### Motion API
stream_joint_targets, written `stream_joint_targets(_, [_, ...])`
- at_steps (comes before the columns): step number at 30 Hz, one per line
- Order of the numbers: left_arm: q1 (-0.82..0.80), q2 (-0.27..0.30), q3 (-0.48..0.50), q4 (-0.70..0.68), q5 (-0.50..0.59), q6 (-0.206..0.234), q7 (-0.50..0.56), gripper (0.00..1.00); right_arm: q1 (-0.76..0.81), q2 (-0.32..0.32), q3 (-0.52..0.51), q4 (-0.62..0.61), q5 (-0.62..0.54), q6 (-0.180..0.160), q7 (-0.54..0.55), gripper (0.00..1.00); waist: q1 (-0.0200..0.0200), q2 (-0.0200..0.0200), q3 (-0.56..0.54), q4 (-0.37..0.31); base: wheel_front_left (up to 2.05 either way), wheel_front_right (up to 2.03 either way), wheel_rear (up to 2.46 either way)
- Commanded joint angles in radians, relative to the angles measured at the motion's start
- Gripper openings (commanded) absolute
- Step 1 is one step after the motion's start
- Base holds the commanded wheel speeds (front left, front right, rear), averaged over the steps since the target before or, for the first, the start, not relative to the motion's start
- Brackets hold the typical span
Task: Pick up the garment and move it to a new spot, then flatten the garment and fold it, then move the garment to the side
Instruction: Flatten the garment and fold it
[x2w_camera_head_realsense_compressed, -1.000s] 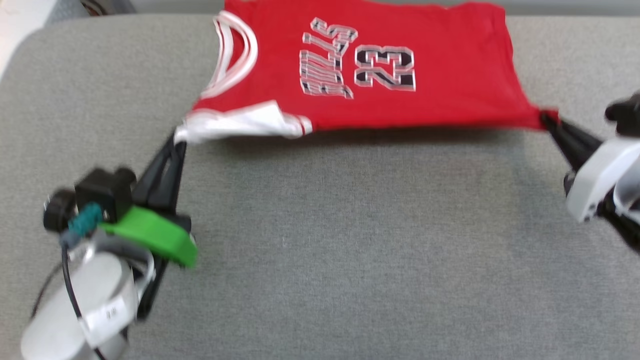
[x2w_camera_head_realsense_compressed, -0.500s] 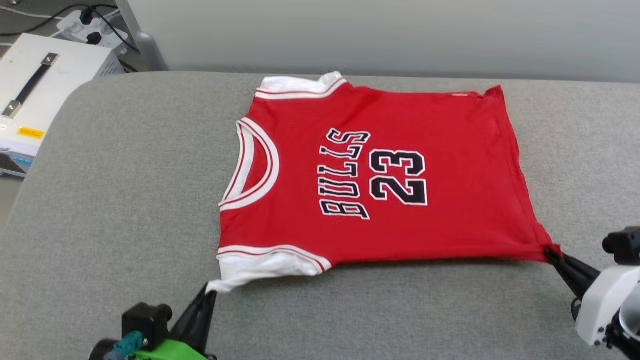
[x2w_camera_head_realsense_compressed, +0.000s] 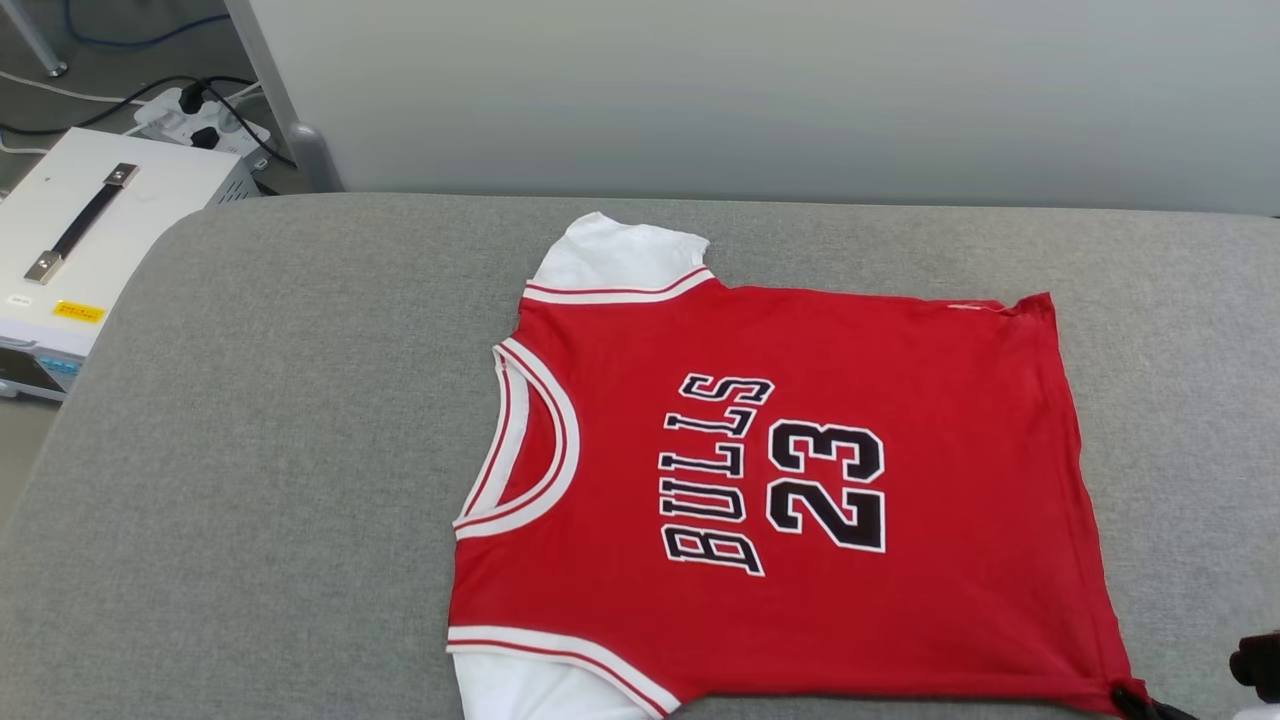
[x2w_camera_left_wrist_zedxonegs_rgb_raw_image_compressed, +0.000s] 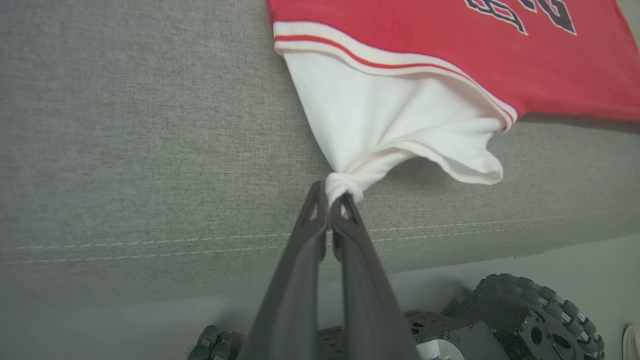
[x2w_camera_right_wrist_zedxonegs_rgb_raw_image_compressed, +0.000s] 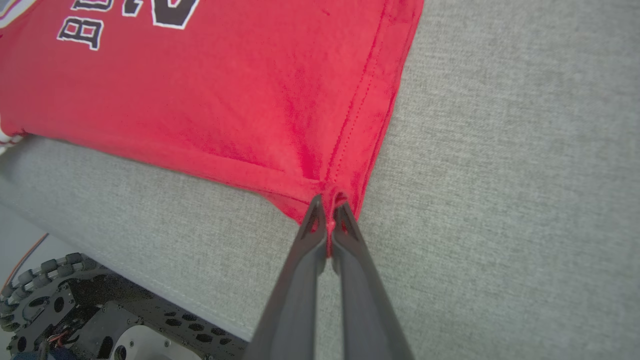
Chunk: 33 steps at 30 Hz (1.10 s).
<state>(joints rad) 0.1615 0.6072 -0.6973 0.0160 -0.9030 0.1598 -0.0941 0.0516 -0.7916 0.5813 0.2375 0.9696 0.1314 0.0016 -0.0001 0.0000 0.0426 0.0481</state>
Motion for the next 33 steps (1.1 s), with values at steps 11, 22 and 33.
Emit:
stream_joint_targets(11, [-0.074, 0.027, 0.004, -0.021, 0.054, -0.040, -0.025, 0.00, 0.066, 0.051, -0.173, -0.098, -0.061, -0.001, 0.102, 0.00, 0.0001, 0.0000, 0.019, 0.001, 0.00, 0.00, 0.00])
stream_joint_targets(22, [-0.384, 0.020, 0.015, 0.051, 0.147, -0.128, 0.014, 0.00, -0.030, 0.101, -0.281, -0.161, -0.085, -0.001, 0.182, 0.00, 0.0001, 0.0000, 0.106, -0.028, 0.00, 0.00, 0.00])
stream_joint_targets(33, [-0.675, -0.021, 0.012, 0.235, 0.190, -0.231, 0.051, 0.00, -0.181, 0.123, -0.282, -0.141, -0.087, -0.001, 0.223, 0.00, 0.0001, 0.0000, 0.211, -0.051, 0.00, 0.00, 0.00])
